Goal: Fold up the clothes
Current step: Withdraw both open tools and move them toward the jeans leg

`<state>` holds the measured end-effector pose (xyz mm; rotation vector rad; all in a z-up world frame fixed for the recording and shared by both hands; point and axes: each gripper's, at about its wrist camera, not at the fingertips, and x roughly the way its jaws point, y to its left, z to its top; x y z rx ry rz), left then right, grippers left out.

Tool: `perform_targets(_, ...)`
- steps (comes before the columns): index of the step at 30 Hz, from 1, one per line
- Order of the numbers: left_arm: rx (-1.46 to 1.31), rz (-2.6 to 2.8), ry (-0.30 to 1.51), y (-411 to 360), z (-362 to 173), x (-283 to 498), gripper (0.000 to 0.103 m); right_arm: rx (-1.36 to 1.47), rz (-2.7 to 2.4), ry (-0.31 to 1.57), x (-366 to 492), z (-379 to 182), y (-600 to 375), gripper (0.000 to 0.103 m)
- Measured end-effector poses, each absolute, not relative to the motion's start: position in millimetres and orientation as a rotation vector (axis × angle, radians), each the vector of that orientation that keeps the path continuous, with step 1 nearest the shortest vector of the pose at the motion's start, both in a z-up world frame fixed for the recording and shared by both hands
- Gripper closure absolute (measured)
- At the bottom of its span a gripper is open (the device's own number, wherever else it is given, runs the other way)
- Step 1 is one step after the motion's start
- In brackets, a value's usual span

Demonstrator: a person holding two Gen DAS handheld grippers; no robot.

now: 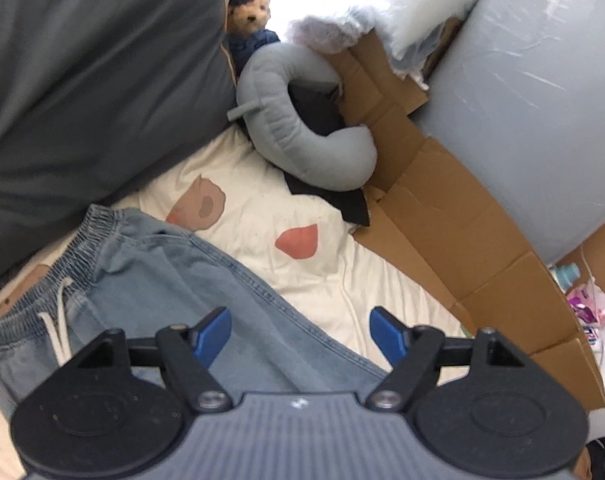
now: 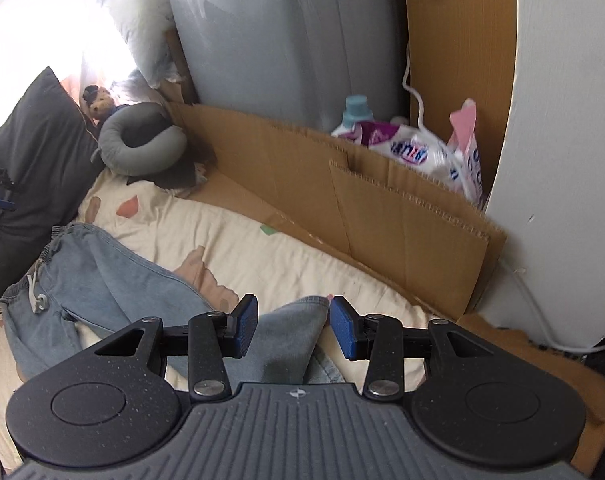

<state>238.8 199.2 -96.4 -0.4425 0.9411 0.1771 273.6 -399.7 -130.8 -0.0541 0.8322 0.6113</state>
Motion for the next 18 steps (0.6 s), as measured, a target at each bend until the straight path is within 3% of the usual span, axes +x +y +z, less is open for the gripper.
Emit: perform_targets(18, -0.483, 0.147, 1.0, 158, -209, 342, 0.027, -0.018, 0.507, 0.898, 327, -266, -371, 0.055)
